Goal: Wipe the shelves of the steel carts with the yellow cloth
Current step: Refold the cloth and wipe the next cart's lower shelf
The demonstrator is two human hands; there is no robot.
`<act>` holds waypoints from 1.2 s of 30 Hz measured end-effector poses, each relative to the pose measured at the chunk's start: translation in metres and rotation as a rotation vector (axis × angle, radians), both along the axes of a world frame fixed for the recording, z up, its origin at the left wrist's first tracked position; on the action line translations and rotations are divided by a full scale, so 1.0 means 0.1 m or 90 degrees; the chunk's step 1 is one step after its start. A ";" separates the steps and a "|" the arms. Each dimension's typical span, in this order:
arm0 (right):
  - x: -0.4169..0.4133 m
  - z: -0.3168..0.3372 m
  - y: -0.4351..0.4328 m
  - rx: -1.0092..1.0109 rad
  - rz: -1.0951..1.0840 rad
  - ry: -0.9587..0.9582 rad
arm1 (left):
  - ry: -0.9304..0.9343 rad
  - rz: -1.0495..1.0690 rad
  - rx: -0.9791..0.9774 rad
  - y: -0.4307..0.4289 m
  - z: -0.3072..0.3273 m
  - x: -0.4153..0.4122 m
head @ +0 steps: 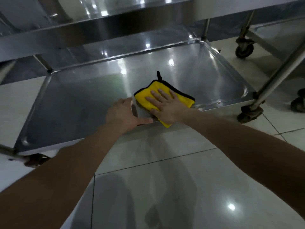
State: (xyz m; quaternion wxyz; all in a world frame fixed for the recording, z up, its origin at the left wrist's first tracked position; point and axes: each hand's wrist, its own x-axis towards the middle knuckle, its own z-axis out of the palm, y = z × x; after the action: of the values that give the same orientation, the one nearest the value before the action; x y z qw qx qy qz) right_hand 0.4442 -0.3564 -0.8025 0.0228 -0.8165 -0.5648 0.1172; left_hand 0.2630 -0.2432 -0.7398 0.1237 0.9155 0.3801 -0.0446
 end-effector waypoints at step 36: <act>0.24 0.11 1.94 0.007 -0.120 0.001 | 0.154 -0.072 -0.027 1.28 0.03 -1.36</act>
State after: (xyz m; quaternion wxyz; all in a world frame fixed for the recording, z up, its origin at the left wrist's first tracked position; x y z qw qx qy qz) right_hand 0.4681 -0.1620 -0.7917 0.0387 -0.8659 -0.4860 0.1124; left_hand 0.1268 -0.1148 -0.7363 0.0939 0.9206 0.3387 -0.1699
